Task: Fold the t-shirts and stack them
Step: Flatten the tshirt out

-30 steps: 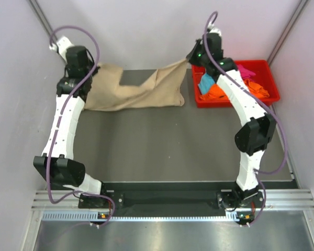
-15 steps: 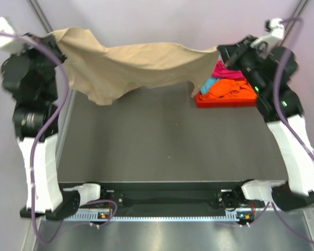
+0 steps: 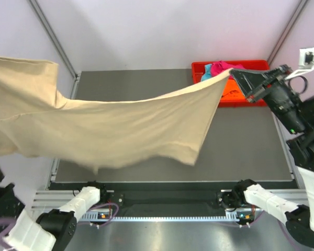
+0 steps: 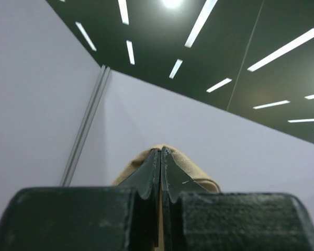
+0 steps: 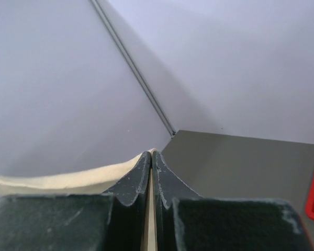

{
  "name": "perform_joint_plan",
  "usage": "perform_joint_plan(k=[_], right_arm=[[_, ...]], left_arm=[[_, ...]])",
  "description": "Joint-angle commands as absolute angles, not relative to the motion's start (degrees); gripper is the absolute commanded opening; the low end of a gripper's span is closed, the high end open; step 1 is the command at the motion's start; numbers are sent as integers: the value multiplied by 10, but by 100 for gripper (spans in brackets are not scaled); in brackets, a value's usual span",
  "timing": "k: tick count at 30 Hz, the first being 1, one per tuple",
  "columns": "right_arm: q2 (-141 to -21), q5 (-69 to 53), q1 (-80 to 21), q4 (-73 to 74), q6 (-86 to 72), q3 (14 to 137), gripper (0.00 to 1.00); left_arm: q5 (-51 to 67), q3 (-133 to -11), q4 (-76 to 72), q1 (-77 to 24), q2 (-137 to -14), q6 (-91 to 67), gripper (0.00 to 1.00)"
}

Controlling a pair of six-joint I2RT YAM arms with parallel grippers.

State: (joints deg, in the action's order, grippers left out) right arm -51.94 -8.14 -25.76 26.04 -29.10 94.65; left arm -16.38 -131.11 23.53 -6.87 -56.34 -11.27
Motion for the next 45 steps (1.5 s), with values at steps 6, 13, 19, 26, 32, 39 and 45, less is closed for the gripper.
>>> perform_joint_plan(k=[6, 13, 19, 26, 32, 39, 45], right_arm=[[-701, -84, -272, 167, -324, 862, 0], [-932, -35, -266, 92, -280, 858, 0], [-1152, -21, -229, 76, -265, 1024, 0], [-1288, -18, -200, 141, -254, 1211, 0], [-1318, -44, -179, 121, -258, 1229, 0], [-1326, -54, -172, 135, -254, 1233, 0], [-1299, -54, -163, 123, -263, 1206, 0]], left_arm=[[-223, -980, 153, -80, -650, -78, 0], [-202, -741, -38, -23, -792, -117, 0], [-144, -814, -141, 30, -1022, -144, 0], [-85, -975, -140, 57, -1192, -155, 0], [-60, -1033, -132, 66, -1233, -181, 0], [-18, -999, -106, 66, -1195, -228, 0], [-42, -953, -100, 69, -1090, -236, 0]])
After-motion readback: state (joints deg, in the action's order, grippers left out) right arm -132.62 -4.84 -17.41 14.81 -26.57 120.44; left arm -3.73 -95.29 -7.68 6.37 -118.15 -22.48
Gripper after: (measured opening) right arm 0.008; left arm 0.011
